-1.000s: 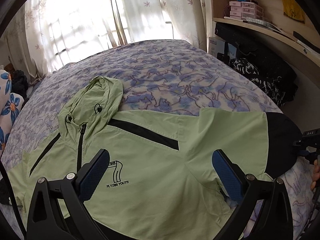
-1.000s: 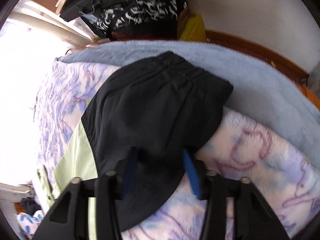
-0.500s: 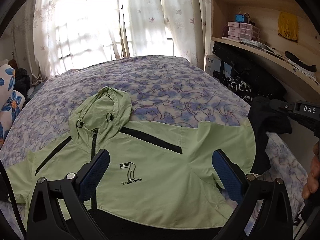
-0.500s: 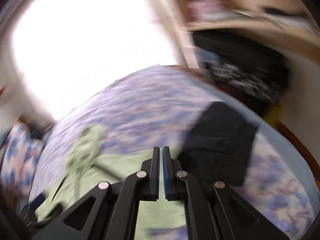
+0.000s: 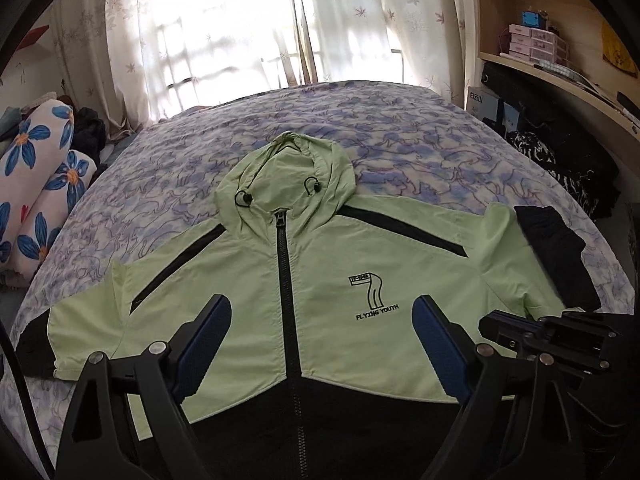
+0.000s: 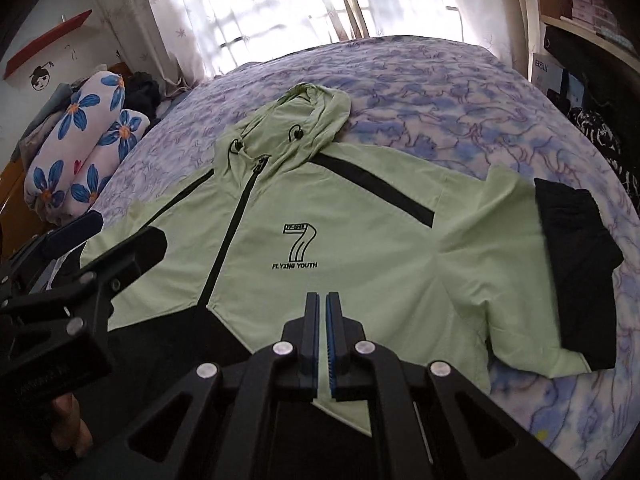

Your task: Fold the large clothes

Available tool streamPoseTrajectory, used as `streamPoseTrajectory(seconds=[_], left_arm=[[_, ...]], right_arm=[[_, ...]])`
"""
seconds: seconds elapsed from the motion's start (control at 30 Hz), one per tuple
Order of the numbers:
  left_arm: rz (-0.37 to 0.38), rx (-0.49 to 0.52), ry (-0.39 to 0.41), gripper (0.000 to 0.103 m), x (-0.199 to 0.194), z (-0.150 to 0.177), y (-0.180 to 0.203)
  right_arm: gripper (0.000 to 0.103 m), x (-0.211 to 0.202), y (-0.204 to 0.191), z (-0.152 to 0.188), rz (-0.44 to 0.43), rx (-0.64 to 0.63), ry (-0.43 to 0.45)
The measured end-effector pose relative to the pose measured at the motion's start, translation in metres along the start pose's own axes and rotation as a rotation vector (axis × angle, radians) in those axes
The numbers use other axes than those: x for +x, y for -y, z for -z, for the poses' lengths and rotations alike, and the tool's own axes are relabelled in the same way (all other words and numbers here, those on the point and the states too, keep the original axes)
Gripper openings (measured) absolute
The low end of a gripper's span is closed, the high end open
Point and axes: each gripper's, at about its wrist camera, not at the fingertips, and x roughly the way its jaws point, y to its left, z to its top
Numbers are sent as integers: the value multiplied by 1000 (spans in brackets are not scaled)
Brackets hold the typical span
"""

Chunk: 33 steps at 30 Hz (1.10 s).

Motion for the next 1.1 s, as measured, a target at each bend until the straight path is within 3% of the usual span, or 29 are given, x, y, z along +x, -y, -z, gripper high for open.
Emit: streamPoseTrajectory(seconds=[0.17,0.3,0.37,0.47,0.6,0.9,1.1], left_arm=[[19,-6,-42,91,10,5,2],[37,24,-33,91,10,6,18],[49,40,-30,91,10,7,27],[67,54,-44,91,14,10,38],[87,63,-70,91,20,16,48],[108,59,-107,91,27,23,50],[101,42,-123,91,31,28,37]], right_arm=[[3,-21,27,-3,17,65,8],[7,-31,93,-8,119,228,28],[14,-37,128,-8,146,319,41],[20,-41,182,-4,153,475,56],[20,-27,234,3,123,654,31],[20,15,262,4,117,778,-17],[20,0,264,8,124,777,0]])
